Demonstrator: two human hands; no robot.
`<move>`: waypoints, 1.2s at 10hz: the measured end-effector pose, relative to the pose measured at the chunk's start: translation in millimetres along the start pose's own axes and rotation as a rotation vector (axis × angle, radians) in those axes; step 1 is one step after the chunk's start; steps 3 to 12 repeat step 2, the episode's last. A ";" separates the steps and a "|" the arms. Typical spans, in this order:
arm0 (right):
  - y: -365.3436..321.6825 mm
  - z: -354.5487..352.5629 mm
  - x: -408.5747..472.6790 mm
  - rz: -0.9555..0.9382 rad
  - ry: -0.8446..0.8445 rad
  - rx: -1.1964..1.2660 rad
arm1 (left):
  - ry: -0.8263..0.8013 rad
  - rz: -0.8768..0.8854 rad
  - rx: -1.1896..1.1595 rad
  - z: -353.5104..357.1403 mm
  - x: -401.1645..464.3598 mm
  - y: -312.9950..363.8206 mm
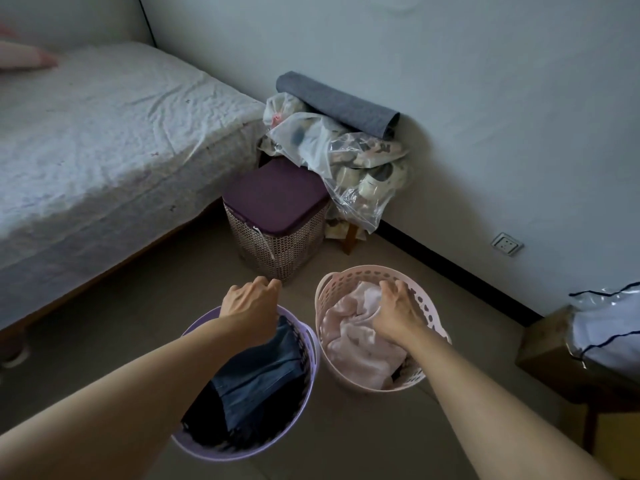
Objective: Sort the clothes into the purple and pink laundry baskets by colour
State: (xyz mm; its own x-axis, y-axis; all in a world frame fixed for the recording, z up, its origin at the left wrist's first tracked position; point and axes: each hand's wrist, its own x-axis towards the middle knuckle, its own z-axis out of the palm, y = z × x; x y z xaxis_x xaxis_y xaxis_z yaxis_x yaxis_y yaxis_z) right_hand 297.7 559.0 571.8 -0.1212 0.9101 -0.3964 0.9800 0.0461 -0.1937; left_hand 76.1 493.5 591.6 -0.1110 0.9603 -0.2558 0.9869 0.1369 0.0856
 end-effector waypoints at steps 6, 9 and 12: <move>-22.4 -4.3 -13.2 -0.086 -0.021 -0.034 | -0.002 -0.059 -0.015 -7.7 -13.7 -10.0; -22.4 -4.3 -13.2 -0.086 -0.021 -0.034 | -0.002 -0.059 -0.015 -7.7 -13.7 -10.0; -22.4 -4.3 -13.2 -0.086 -0.021 -0.034 | -0.002 -0.059 -0.015 -7.7 -13.7 -10.0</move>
